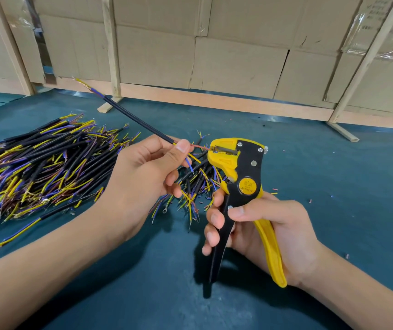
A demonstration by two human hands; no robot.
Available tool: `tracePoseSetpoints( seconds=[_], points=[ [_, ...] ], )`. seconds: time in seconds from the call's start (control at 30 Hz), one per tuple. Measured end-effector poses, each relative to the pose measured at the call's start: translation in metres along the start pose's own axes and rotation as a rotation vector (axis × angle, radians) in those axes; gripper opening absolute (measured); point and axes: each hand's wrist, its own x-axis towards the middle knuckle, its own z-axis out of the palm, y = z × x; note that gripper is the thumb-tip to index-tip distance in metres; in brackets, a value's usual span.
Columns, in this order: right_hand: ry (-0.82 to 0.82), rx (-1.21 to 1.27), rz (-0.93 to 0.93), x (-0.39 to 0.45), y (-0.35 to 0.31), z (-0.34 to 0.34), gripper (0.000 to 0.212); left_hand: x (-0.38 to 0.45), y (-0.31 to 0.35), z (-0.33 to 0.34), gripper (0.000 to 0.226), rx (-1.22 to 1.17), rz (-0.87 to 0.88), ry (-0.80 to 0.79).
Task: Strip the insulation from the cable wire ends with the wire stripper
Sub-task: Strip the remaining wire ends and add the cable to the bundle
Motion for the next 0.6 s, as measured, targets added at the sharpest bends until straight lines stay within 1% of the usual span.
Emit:
tracePoseSetpoints(
  seconds=[0.07, 0.2, 0.27, 0.37, 0.53, 0.6],
  points=[
    [0.014, 0.000, 0.000, 0.000, 0.000, 0.001, 0.021, -0.001, -0.002, 0.001, 0.024, 0.017, -0.006, -0.023],
    [0.021, 0.010, 0.003, 0.000, 0.000, 0.001, 0.020, -0.002, -0.003, 0.002, 0.018, 0.005, 0.012, -0.028],
    [0.009, 0.005, 0.003, 0.000, 0.000, 0.000, 0.023, -0.003, -0.003, 0.002, 0.017, -0.016, 0.014, -0.023],
    [-0.018, 0.007, -0.002, 0.000, 0.001, 0.000, 0.032, -0.004, -0.002, 0.003, 0.023, -0.048, 0.034, -0.003],
    [-0.042, 0.004, -0.002, 0.000, 0.000, 0.000, 0.032, -0.009, -0.003, 0.007, 0.012, 0.009, 0.097, -0.041],
    [-0.049, 0.000, -0.006, 0.000, 0.000, -0.001, 0.031, -0.012, -0.004, 0.009, 0.012, 0.032, 0.105, -0.044]
  ],
)
